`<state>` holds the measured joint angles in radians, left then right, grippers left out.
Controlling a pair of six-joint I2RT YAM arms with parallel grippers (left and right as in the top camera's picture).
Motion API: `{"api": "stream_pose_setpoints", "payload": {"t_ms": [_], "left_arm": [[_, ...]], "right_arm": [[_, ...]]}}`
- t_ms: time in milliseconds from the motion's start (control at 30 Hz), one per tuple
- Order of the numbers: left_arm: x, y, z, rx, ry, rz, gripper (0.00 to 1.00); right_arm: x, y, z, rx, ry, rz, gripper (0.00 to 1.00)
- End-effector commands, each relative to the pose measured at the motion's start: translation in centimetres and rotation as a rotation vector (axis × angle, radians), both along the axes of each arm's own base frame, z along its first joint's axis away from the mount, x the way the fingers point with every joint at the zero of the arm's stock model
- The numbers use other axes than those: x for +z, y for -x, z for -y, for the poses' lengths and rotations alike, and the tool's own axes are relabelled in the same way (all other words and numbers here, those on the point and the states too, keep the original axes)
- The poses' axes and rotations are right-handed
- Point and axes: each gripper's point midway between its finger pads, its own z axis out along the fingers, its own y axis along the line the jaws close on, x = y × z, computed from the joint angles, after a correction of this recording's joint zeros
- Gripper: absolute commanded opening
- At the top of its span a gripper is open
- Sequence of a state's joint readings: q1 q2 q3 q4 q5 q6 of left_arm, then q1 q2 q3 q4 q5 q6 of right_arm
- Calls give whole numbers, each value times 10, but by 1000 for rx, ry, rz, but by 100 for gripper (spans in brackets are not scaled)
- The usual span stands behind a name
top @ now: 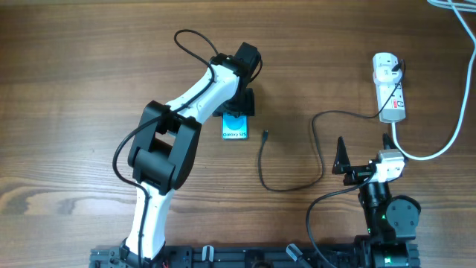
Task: Plug charger to phone and switch on socket
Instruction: 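Lift the phone with the left gripper and raise it upright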
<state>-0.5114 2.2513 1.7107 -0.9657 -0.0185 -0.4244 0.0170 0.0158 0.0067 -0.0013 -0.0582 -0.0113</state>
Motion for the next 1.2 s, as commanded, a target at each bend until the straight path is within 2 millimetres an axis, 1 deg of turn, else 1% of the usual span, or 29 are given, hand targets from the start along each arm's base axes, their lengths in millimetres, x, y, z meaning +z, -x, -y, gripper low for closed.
{"api": "stream_pose_setpoints", "payload": {"t_ms": [0, 133, 300, 433, 567, 733, 833, 933, 1033, 1167], "left_arm": [[-9, 8, 1, 1, 7, -47, 65], [-4, 8, 1, 2, 9, -44, 64], [9, 9, 3, 33, 29, -34, 64], [28, 5, 6, 47, 78, -12, 64], [49, 1, 5, 77, 145, 7, 62], [69, -2, 2, 103, 220, 8, 62], [84, 0, 7, 109, 313, -12, 62], [108, 4, 19, 109, 475, -51, 63], [141, 8, 31, 104, 691, -110, 63], [191, 15, 38, 90, 996, -208, 62]], "right_arm": [[1, 0, 1, -10, -14, 6, 100], [1, 0, 1, -10, -13, 6, 100], [1, 0, 1, -10, -13, 6, 100], [1, 0, 1, -10, -14, 6, 100], [1, 0, 1, -10, -14, 6, 100], [1, 0, 1, -10, -13, 6, 100], [1, 0, 1, -10, -14, 6, 100], [1, 0, 1, -10, -14, 6, 100], [1, 0, 1, -10, -13, 6, 100], [1, 0, 1, -10, -14, 6, 100]]}}
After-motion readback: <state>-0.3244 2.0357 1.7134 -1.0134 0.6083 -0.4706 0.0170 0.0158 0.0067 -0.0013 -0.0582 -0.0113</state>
